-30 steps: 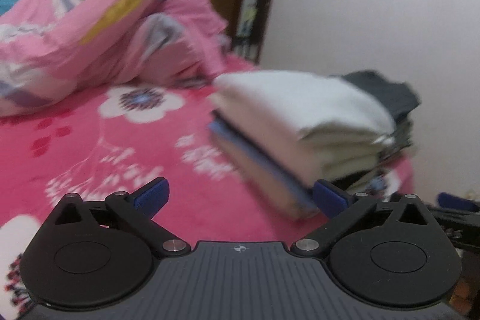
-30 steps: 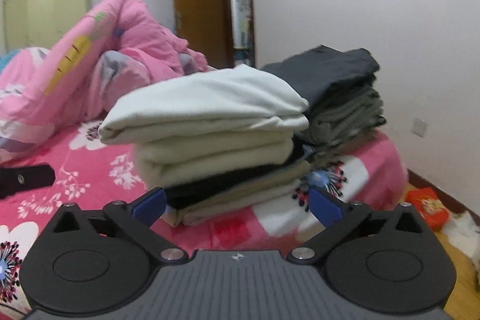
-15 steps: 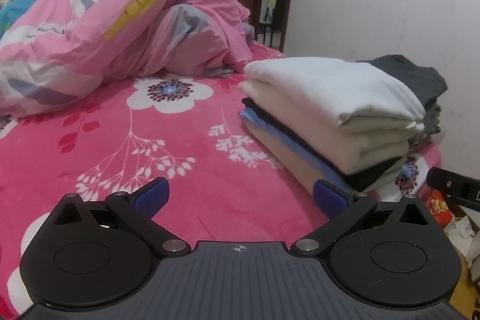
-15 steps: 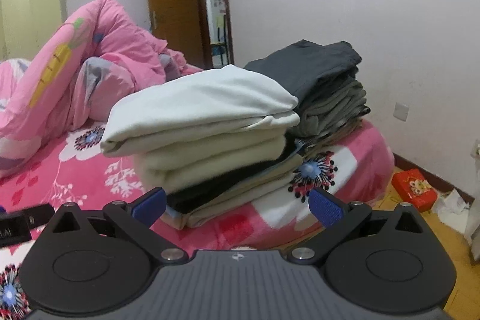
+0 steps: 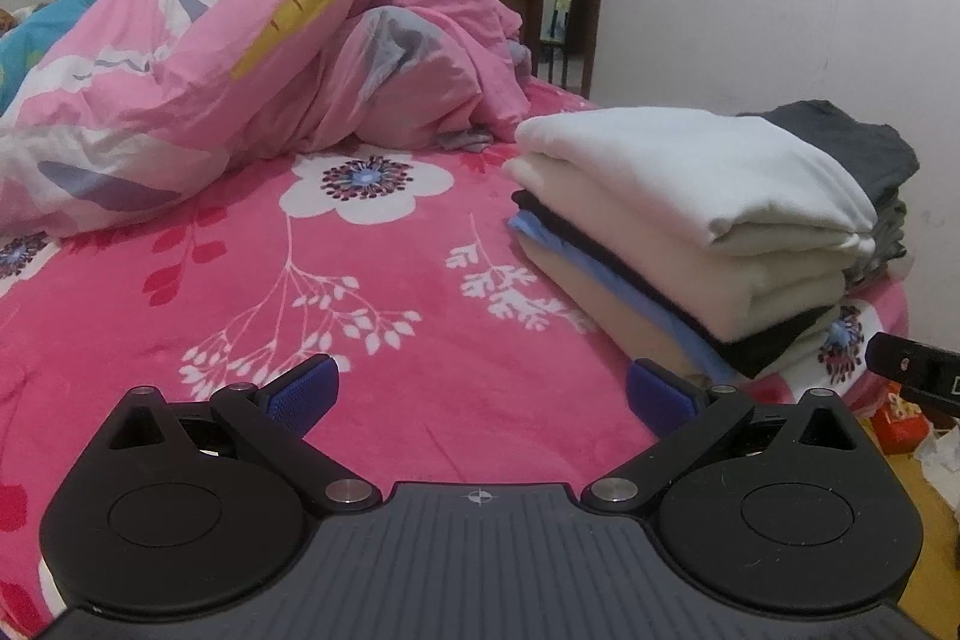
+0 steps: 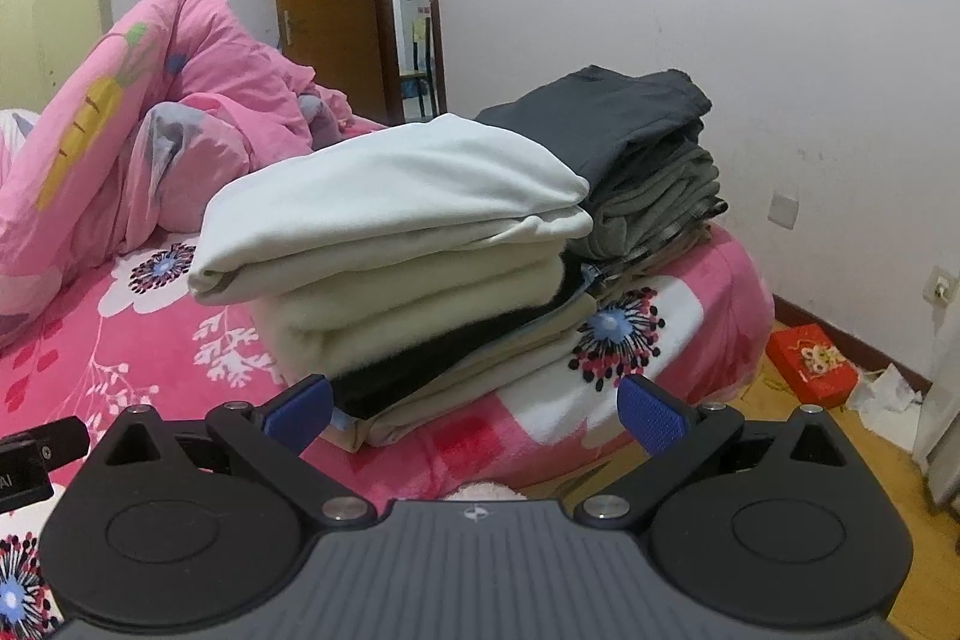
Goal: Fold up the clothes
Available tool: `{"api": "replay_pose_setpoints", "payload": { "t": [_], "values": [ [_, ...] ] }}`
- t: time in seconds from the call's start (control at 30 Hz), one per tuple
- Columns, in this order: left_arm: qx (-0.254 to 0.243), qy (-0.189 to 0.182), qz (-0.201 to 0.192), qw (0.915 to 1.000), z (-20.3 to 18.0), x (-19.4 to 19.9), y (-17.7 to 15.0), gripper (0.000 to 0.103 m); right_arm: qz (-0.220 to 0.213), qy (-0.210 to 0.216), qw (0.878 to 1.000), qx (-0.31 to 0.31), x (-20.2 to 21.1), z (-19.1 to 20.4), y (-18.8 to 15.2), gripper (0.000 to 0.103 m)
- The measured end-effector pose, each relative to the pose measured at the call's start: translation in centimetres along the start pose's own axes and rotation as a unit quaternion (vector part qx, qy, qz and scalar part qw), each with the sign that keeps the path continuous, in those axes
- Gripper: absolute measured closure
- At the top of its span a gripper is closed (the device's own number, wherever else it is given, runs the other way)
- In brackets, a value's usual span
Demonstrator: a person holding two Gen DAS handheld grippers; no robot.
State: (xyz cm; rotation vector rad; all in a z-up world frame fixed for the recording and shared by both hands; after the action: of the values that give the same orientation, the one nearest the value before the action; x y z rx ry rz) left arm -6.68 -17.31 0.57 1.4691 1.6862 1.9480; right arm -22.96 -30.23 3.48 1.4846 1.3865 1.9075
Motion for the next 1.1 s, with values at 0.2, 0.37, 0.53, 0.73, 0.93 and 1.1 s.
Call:
{"api": "replay_pose_setpoints", "payload": {
  "t": [0.2,0.37,0.53,0.73,0.93,1.1],
  "values": [
    [0.005,-0.007,-0.001,1.0,0.3,0.3,0.1,0.0,-0.005,0.001,1.0,0.012,0.0,0.6,0.1,0.0],
    [0.006,-0.007,-0.002,1.0,0.5,0.3,0.1,0.0,-0.006,0.002,1.0,0.019,0.1,1.0,0.0,0.0],
    [0.005,-0.007,-0.002,1.0,0.6,0.3,0.0,0.0,-0.006,0.003,1.0,0.025,-0.1,1.3,0.0,0.0],
    [0.007,-0.006,-0.003,1.0,0.9,0.4,0.0,0.0,-0.006,0.005,1.0,0.03,-0.3,1.7,0.0,0.0],
    [0.01,-0.006,-0.003,0.9999,1.1,0.4,0.0,0.0,-0.005,0.006,0.999,0.033,-0.2,2.0,-0.1,0.0],
    [0.01,-0.007,-0.002,0.9999,1.3,0.5,0.0,0.0,-0.007,0.005,0.999,0.036,-0.2,2.2,-0.1,0.0]
  ]
}}
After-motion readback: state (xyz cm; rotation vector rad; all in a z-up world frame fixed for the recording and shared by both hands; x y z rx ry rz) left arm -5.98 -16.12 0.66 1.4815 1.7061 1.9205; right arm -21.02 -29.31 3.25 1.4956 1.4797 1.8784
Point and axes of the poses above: each gripper's, at about its wrist camera, not at the fingertips, and x roughly against the way its jaws point, z to its left, y to its top, the point moved 2 cm from there along -x, roughly the way its jaws point, and after that the axes turned 9 degrees about -y, right-handed, at the moved point
